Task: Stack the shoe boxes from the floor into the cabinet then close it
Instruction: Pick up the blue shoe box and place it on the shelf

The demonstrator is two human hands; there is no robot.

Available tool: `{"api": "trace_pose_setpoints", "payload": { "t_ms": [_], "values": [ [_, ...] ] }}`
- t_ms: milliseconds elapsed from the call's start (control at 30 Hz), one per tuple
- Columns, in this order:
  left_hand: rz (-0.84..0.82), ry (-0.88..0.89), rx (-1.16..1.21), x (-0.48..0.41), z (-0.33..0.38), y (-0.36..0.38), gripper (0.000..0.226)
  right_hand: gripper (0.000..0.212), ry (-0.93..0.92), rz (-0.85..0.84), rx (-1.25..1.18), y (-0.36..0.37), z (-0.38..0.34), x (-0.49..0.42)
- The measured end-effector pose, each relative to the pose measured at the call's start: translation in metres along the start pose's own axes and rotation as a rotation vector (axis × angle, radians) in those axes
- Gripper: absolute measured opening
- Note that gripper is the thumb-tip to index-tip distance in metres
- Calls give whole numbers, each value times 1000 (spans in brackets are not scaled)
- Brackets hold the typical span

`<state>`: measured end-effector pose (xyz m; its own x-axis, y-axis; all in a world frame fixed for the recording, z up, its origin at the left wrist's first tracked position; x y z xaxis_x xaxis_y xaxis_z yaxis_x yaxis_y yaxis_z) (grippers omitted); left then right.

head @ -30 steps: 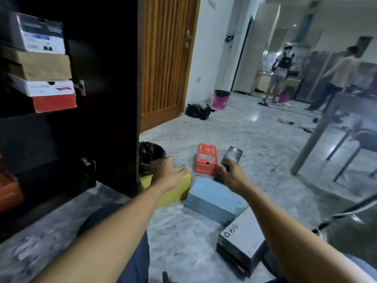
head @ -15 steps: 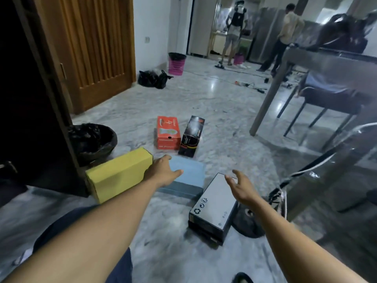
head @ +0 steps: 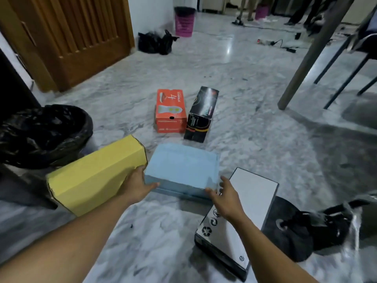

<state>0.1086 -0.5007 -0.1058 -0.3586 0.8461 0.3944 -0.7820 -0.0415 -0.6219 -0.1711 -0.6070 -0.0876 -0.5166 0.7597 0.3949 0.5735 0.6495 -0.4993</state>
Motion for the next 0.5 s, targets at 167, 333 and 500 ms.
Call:
{"api": "trace_pose_setpoints", "payload": {
  "t_ms": [167,333,500],
  "values": [
    [-19,-38,130,-36,-33,21,85,76,31,44,-48,16,15,-46],
    [-35,1,257,-45,-48,35,78,77,38,40,-64,17,18,-60],
    [39,65,359,-25,-41,20,83,95,-47,111,-111,7,5,-39]
  ]
}}
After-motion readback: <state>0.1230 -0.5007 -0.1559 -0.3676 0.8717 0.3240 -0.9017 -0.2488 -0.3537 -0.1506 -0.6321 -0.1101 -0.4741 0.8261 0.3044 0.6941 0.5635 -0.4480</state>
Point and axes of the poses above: each hand's wrist, its own x-axis away from the middle knuckle, its own y-axis out of the palm, z = x × y, the point moved 2 cm from there along -x, towards the middle knuckle, and after that the axes turned 15 degrees about -z, right-handed, at the moved point
